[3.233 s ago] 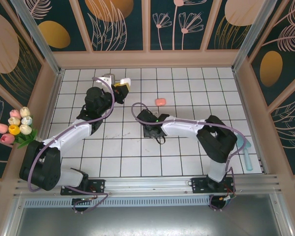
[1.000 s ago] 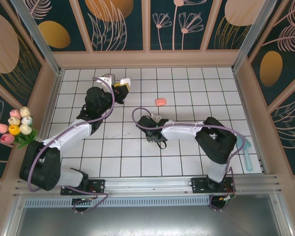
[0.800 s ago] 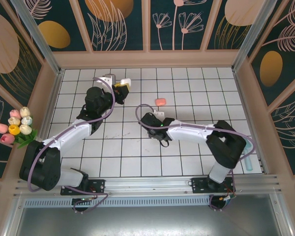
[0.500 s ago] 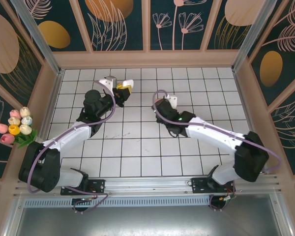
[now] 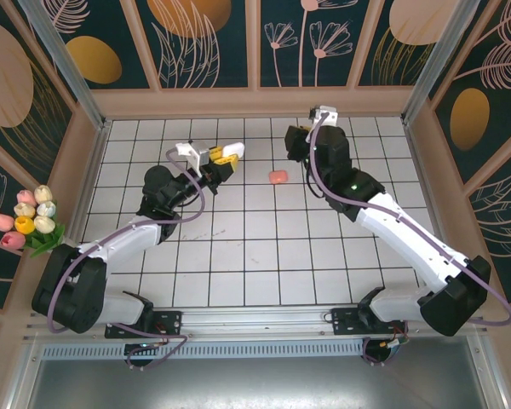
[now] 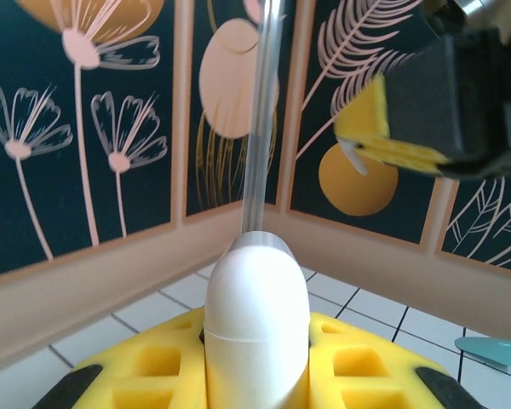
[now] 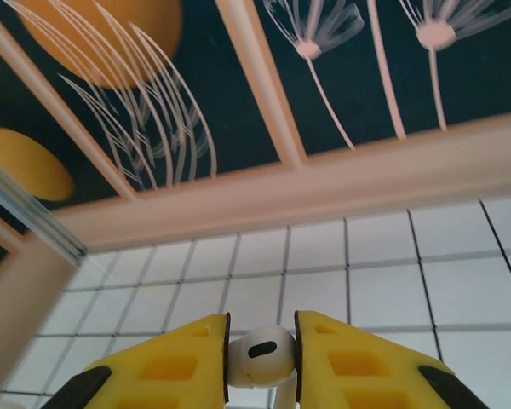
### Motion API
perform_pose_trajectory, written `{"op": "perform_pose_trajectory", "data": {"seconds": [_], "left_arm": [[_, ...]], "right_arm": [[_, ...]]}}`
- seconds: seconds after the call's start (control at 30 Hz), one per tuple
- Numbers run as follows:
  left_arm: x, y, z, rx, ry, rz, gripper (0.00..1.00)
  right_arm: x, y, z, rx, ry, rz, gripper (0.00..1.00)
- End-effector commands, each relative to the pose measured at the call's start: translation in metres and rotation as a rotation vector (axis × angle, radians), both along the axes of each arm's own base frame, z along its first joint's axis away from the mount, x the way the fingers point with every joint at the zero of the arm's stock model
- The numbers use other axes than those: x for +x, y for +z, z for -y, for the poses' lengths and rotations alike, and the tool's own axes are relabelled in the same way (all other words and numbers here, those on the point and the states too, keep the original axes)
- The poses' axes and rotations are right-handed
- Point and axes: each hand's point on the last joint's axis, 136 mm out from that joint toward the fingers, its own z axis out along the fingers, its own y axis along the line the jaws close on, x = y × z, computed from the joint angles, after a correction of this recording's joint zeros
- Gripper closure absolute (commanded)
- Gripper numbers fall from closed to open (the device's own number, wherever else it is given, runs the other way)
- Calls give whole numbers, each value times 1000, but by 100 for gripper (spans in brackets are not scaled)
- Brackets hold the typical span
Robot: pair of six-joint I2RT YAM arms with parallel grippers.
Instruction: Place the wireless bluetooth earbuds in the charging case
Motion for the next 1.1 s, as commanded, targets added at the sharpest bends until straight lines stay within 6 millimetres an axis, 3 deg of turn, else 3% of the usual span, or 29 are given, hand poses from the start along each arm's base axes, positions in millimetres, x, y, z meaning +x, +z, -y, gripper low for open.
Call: {"op": "perform_pose_trajectory", "data": {"seconds": [0.0, 0.27, 0.5, 0.6, 0.7, 0.8, 1.07], "left_arm": [[-14, 21, 5, -14, -25, 180, 98], [-20, 38, 18, -19, -27, 298, 98], [-21, 46, 18, -41, -25, 317, 98], [-19, 44, 16, -51, -12, 291, 98], [-19, 36, 13, -62, 0, 252, 99], [-24, 28, 6, -78, 14, 230, 98], [-33, 21, -3, -100, 31, 196, 98]], "right_arm": [[-4, 47, -18, 48, 117, 150, 75], [-20, 71, -38, 139, 261, 257, 75], [-23, 63, -42, 179, 289, 230, 75], [-22, 48, -40, 169, 271, 188, 76], [-22, 10, -36, 147, 253, 100, 76], [-29, -40, -31, 137, 239, -10, 76], [-63, -193, -1, 62, 129, -341, 76]]}}
